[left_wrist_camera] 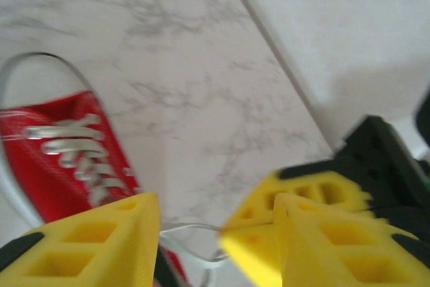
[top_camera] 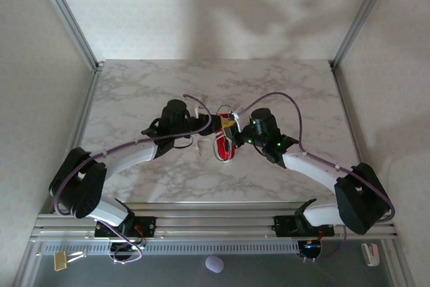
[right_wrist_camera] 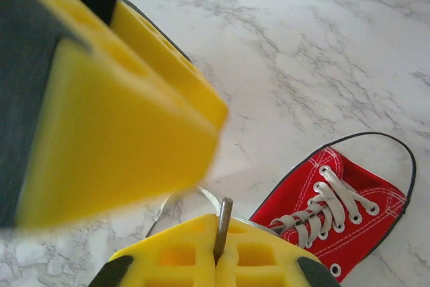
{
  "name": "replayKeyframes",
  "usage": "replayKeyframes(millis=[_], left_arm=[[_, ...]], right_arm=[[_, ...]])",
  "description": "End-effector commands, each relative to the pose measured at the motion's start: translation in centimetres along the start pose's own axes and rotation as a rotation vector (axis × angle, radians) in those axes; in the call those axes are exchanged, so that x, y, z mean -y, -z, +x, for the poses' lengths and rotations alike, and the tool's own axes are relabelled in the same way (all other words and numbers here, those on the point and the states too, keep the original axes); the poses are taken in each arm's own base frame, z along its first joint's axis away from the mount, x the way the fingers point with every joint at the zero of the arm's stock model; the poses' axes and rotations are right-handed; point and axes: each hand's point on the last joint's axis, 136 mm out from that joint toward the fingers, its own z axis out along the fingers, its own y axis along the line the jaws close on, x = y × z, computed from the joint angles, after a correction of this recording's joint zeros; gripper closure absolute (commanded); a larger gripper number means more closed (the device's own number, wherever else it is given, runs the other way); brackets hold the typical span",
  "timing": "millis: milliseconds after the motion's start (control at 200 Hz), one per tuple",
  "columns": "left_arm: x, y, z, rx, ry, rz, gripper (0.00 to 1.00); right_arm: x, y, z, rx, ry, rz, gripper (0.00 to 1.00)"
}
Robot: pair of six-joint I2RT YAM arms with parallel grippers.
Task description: Tie the shoes
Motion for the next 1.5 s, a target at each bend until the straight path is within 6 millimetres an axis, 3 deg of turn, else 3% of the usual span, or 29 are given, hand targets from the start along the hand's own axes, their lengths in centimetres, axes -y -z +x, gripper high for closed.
replayKeyframes(millis=[0, 110, 240, 621, 926, 1136, 1226, 1492], left_arm=[[-6.3, 2.0, 0.2, 0.024, 0.006, -0.32, 0.52], [-10.4, 3.1, 3.4, -0.071, 0.024, -0.506, 0.53], [-12.9, 3.2, 7.2, -0.192, 0.051, -0.581, 0.52], [-14.7, 0.1, 11.0, -0.37, 0.012, -0.629, 0.5], [-17.1, -1.1, 11.3, -0.398, -0.049, -0.782, 0.57], [-17.9, -1.3, 11.8, -0.385, -0.041, -0.811, 0.83], [-17.3, -1.0, 10.8, -0.343, -0.035, -0.803, 1.0], [-15.4, 2.7, 5.1, -0.117, -0.036, -0.836, 1.0]], right_arm=[[0.5, 0.7, 0.0, -0.047, -0.113, 0.051, 1.0], [0.6, 1.1, 0.7, -0.073, -0.181, 0.068, 1.0], [0.5, 1.6, 0.8, -0.094, -0.217, 0.073, 1.0], [-0.3, 2.4, 1.3, -0.136, -0.239, 0.044, 1.0], [-0.2, 2.4, 1.9, -0.164, -0.268, 0.056, 1.0], [-0.2, 2.3, 1.6, -0.17, -0.274, 0.059, 1.0], [0.0, 2.3, 1.3, -0.179, -0.28, 0.068, 1.0], [1.8, 3.5, -0.4, -0.169, -0.335, 0.202, 1.0]])
